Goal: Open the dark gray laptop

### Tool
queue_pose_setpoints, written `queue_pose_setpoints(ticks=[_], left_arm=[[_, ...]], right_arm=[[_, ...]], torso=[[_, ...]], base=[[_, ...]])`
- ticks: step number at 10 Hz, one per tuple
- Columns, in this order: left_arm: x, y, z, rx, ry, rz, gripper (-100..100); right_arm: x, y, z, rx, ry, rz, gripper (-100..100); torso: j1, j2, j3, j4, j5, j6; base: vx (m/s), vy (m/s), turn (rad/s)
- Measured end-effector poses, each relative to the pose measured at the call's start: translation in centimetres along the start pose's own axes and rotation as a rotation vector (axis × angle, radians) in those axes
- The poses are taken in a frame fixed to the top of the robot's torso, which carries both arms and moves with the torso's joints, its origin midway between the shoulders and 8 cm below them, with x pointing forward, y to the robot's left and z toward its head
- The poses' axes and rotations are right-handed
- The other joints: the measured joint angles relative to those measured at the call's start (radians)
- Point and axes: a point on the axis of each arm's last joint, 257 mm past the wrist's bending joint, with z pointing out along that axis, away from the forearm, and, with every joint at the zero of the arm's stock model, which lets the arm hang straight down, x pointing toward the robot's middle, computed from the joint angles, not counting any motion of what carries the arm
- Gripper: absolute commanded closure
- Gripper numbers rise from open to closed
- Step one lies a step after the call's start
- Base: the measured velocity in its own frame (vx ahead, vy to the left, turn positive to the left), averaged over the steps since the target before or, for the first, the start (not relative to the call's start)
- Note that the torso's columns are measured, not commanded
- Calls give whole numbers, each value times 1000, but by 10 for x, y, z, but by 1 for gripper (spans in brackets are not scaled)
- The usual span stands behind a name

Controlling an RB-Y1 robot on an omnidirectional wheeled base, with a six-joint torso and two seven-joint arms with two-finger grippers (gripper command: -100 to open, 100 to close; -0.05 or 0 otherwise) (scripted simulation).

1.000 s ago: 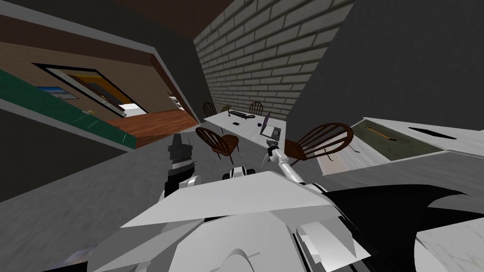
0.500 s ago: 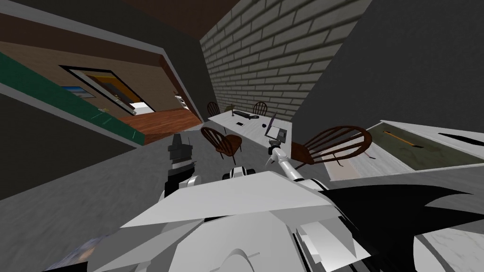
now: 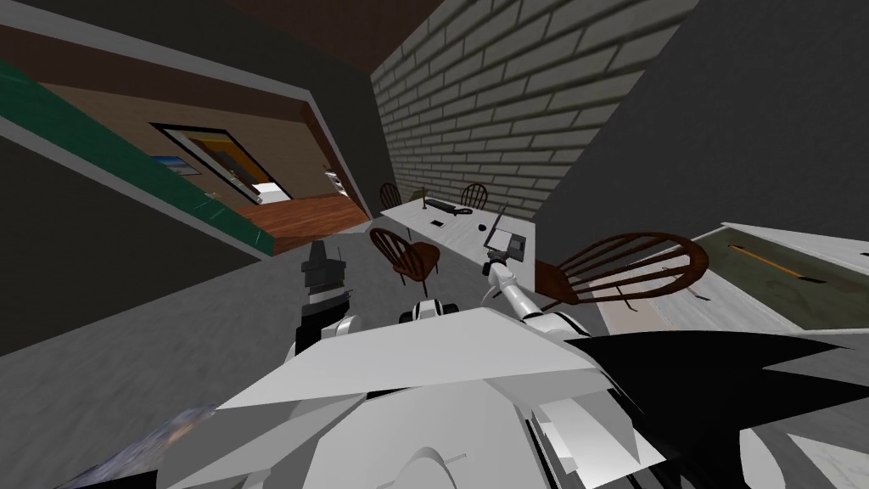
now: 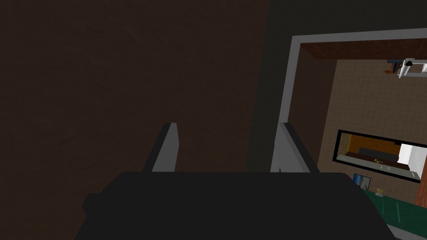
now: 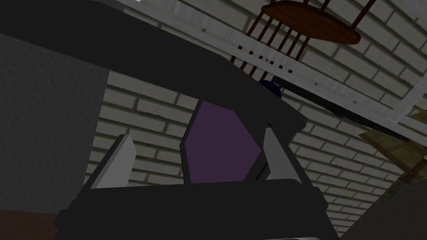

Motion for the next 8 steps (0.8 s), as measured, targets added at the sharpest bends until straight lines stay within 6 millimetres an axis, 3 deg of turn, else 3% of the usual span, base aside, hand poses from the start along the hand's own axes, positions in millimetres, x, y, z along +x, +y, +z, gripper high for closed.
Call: queue_pose_setpoints(ticks=[8], left_arm=[[0, 0, 0, 0, 0, 0, 0]], right_arm=[[-5, -67, 24, 229, 1, -245, -100]], torso=[[-1, 1, 1, 0, 0, 0]], base=[[50, 58, 107]])
